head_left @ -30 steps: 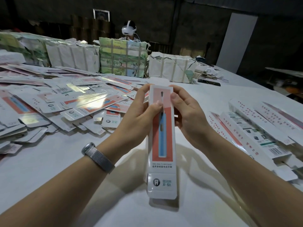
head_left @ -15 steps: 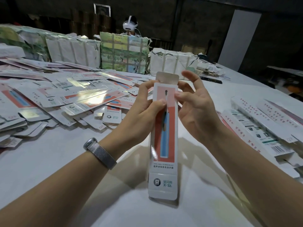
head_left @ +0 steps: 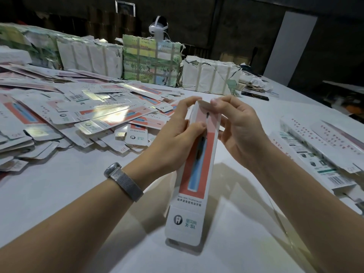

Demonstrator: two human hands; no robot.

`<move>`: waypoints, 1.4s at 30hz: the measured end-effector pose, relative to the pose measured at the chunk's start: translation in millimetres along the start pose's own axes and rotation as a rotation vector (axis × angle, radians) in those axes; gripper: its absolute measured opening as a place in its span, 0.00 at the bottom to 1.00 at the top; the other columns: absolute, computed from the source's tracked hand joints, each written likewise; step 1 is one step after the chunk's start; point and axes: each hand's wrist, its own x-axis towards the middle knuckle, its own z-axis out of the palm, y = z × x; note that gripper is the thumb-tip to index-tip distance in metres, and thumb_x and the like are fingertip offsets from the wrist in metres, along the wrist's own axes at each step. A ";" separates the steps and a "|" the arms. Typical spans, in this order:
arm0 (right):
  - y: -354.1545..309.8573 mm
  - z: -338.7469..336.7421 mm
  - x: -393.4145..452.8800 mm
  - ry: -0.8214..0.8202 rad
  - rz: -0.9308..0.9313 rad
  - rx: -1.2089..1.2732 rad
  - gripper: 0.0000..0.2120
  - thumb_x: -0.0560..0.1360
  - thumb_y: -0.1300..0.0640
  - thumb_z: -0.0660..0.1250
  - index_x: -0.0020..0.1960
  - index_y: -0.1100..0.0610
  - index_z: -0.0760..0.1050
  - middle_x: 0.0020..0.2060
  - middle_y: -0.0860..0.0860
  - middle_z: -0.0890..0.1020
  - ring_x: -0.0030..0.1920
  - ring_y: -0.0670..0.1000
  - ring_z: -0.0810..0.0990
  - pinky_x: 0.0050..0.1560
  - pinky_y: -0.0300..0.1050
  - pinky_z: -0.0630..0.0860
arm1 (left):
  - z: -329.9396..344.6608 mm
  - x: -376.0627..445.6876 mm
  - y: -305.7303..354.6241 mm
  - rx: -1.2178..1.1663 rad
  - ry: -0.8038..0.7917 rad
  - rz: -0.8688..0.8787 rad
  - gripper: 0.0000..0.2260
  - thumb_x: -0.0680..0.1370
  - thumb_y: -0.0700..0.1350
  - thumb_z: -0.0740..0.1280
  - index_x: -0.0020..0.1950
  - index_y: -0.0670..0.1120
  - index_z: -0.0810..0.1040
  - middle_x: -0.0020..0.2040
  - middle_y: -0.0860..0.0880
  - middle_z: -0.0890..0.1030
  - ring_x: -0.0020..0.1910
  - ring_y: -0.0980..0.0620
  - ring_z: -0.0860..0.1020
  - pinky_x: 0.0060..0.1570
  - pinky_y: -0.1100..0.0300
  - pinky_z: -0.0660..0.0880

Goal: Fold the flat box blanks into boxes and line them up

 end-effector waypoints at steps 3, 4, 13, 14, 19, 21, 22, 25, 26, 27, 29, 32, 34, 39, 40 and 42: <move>-1.1 0.9 -0.5 -0.010 0.050 0.008 0.05 0.77 0.64 0.66 0.49 0.57 0.78 0.37 0.50 0.83 0.39 0.49 0.81 0.43 0.44 0.79 | 1.3 -1.2 2.9 0.015 0.002 0.013 0.21 0.78 0.50 0.59 0.70 0.63 0.63 0.50 0.35 0.80 0.47 0.37 0.78 0.54 0.36 0.76; -1.1 1.5 -0.8 -0.009 0.047 -0.009 0.06 0.78 0.64 0.65 0.49 0.57 0.80 0.37 0.51 0.83 0.39 0.50 0.81 0.43 0.44 0.79 | 1.5 -1.1 3.2 0.018 0.002 0.012 0.22 0.78 0.50 0.59 0.72 0.62 0.63 0.50 0.35 0.80 0.48 0.37 0.79 0.55 0.36 0.76; -1.6 6.2 -3.8 0.120 -0.103 -0.155 0.11 0.77 0.65 0.66 0.39 0.56 0.82 0.32 0.50 0.82 0.32 0.47 0.79 0.33 0.40 0.77 | 2.4 -1.3 0.4 0.022 -0.018 0.022 0.26 0.79 0.52 0.59 0.77 0.63 0.60 0.53 0.38 0.80 0.48 0.43 0.80 0.54 0.42 0.78; -2.0 5.6 -3.9 0.122 -0.105 -0.160 0.11 0.77 0.65 0.66 0.39 0.56 0.82 0.31 0.49 0.82 0.32 0.47 0.79 0.33 0.40 0.77 | 1.6 -1.2 -0.4 0.021 -0.028 0.028 0.26 0.79 0.52 0.59 0.77 0.64 0.60 0.53 0.39 0.80 0.48 0.44 0.80 0.53 0.44 0.79; -5.5 -1.0 -2.8 0.100 -0.126 -0.229 0.13 0.78 0.64 0.65 0.39 0.54 0.84 0.32 0.50 0.83 0.33 0.48 0.80 0.33 0.40 0.77 | -2.6 -1.8 -1.5 -0.003 -0.055 0.056 0.26 0.79 0.49 0.60 0.77 0.64 0.61 0.48 0.42 0.81 0.44 0.43 0.80 0.48 0.49 0.79; -8.0 -3.6 -2.9 0.056 -0.108 -0.268 0.12 0.78 0.63 0.65 0.41 0.55 0.84 0.34 0.52 0.84 0.35 0.49 0.81 0.34 0.42 0.78 | -3.9 -1.7 -0.6 -0.017 -0.045 0.059 0.25 0.79 0.48 0.61 0.75 0.63 0.64 0.48 0.36 0.81 0.44 0.38 0.79 0.48 0.45 0.78; -8.9 -4.9 -3.0 0.041 -0.107 -0.293 0.12 0.79 0.62 0.65 0.42 0.55 0.85 0.35 0.52 0.84 0.36 0.50 0.81 0.35 0.43 0.79 | -4.3 -1.7 -0.3 -0.032 -0.044 0.060 0.24 0.78 0.47 0.61 0.73 0.62 0.65 0.47 0.35 0.80 0.42 0.39 0.79 0.47 0.45 0.79; -9.5 -6.9 -3.9 0.027 -0.140 -0.358 0.12 0.81 0.59 0.63 0.45 0.54 0.85 0.38 0.54 0.85 0.39 0.51 0.82 0.36 0.48 0.80 | -4.5 -0.9 -0.8 -0.092 -0.044 0.069 0.20 0.78 0.46 0.61 0.69 0.59 0.66 0.40 0.43 0.82 0.35 0.51 0.78 0.37 0.57 0.79; -8.8 -7.0 -4.4 0.024 -0.154 -0.373 0.12 0.81 0.58 0.63 0.48 0.56 0.85 0.40 0.56 0.85 0.41 0.53 0.82 0.37 0.51 0.80 | -4.8 -0.8 -0.8 -0.116 -0.038 0.072 0.19 0.78 0.45 0.60 0.68 0.58 0.66 0.38 0.47 0.82 0.33 0.55 0.77 0.36 0.61 0.77; -7.3 -7.0 -4.4 0.018 -0.170 -0.387 0.12 0.82 0.57 0.62 0.50 0.57 0.84 0.43 0.59 0.84 0.43 0.56 0.82 0.38 0.54 0.80 | -5.3 -0.5 -1.0 -0.136 -0.030 0.076 0.18 0.78 0.45 0.60 0.68 0.57 0.66 0.37 0.51 0.82 0.32 0.56 0.77 0.35 0.63 0.77; -4.5 -6.8 -4.3 -0.002 -0.205 -0.415 0.12 0.82 0.55 0.62 0.54 0.59 0.84 0.49 0.63 0.82 0.48 0.63 0.81 0.40 0.61 0.80 | -6.3 -0.4 -1.7 -0.158 -0.016 0.079 0.17 0.78 0.44 0.59 0.66 0.55 0.66 0.37 0.53 0.82 0.32 0.57 0.77 0.35 0.64 0.77; -2.4 -5.1 -4.4 -0.020 -0.234 -0.448 0.09 0.78 0.56 0.65 0.51 0.55 0.83 0.50 0.62 0.82 0.45 0.61 0.82 0.40 0.64 0.80 | -5.9 -0.4 -2.9 -0.181 -0.002 0.083 0.14 0.77 0.43 0.60 0.62 0.54 0.67 0.34 0.51 0.80 0.31 0.56 0.76 0.33 0.65 0.75; -1.9 -3.1 -4.3 -0.016 -0.244 -0.468 0.08 0.77 0.57 0.65 0.49 0.54 0.83 0.48 0.60 0.82 0.43 0.57 0.82 0.39 0.61 0.80 | -4.7 0.4 -2.7 -0.180 0.003 0.085 0.13 0.77 0.43 0.60 0.61 0.54 0.67 0.33 0.52 0.80 0.30 0.56 0.75 0.32 0.65 0.73; -1.5 2.0 -7.3 0.172 -0.433 -0.795 0.12 0.79 0.54 0.67 0.62 0.54 0.79 0.50 0.48 0.75 0.47 0.49 0.78 0.46 0.41 0.77 | -1.9 5.7 -3.0 -0.092 0.072 0.138 0.14 0.82 0.47 0.63 0.65 0.59 0.64 0.47 0.38 0.82 0.40 0.44 0.83 0.42 0.50 0.82; -2.5 3.7 -9.8 0.178 -0.469 -0.878 0.16 0.79 0.53 0.68 0.66 0.53 0.77 0.51 0.48 0.73 0.48 0.47 0.76 0.46 0.38 0.75 | -2.1 5.8 -2.8 -0.075 0.083 0.162 0.14 0.84 0.46 0.62 0.66 0.59 0.62 0.50 0.37 0.81 0.41 0.44 0.84 0.41 0.50 0.83; -6.2 6.8 -14.4 0.105 -0.459 -1.000 0.25 0.78 0.49 0.67 0.74 0.54 0.70 0.55 0.48 0.71 0.50 0.44 0.73 0.47 0.35 0.73 | -3.0 5.6 -1.9 -0.134 0.071 0.189 0.13 0.86 0.47 0.57 0.68 0.58 0.61 0.51 0.41 0.82 0.45 0.49 0.84 0.41 0.54 0.83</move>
